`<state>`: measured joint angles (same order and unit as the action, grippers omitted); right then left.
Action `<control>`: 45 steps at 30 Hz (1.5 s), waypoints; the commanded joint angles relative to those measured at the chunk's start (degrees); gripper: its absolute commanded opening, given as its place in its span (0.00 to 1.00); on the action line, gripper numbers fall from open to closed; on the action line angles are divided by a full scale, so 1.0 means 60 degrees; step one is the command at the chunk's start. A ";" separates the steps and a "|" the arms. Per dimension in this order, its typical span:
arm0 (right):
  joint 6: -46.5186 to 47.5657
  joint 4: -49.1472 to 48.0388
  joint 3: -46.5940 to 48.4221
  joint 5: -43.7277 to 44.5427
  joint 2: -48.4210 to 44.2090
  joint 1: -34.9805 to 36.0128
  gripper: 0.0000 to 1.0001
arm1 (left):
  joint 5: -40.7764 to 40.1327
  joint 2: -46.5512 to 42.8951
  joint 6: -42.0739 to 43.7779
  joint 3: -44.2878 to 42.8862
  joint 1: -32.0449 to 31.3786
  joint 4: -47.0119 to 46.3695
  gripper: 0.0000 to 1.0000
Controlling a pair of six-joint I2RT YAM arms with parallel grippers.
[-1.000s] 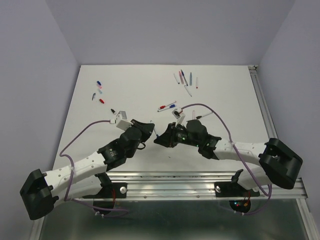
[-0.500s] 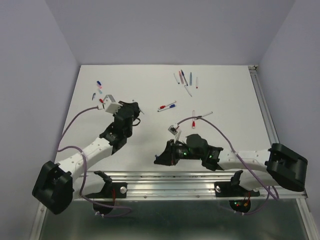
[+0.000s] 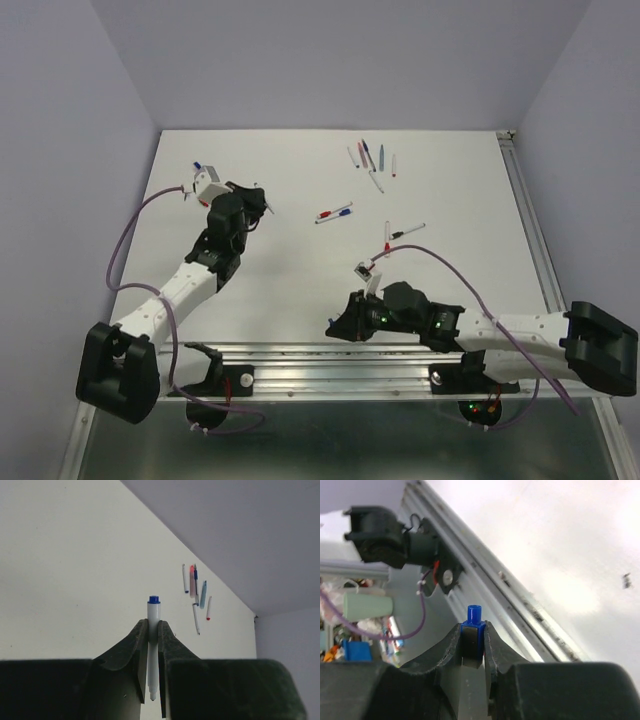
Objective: Open the pen caps
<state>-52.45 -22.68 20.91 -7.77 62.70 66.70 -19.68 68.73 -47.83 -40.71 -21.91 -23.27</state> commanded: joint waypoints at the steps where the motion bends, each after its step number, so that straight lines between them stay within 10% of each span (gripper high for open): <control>1: 0.0829 0.0997 0.1173 0.1149 0.0462 -0.0857 0.01 | 0.0951 -0.1433 0.0341 0.0500 -0.0010 0.1075 0.00; 9: 0.2513 0.1113 0.4491 -0.0270 0.4175 -0.2224 0.01 | 0.0995 -0.2868 -0.0302 0.1467 -0.0010 0.4886 0.00; 35: 0.3863 0.4481 1.6814 0.0503 1.4567 -0.2254 0.05 | -0.0455 -0.5639 -0.0699 0.1921 -0.0010 0.6661 0.00; 39: 0.3775 0.4586 1.8179 0.0928 1.5448 -0.2254 0.14 | -0.0470 -0.5669 -0.0714 0.1965 -0.0010 0.6632 0.00; 45: 0.3526 0.4088 1.8286 0.0739 1.5466 -0.2254 0.61 | -0.0440 -0.5625 -0.0700 0.1863 -0.0010 0.6719 0.00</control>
<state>-31.22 -1.02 130.13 -4.49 154.69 52.95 -20.86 35.70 -51.96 -29.56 -22.02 17.02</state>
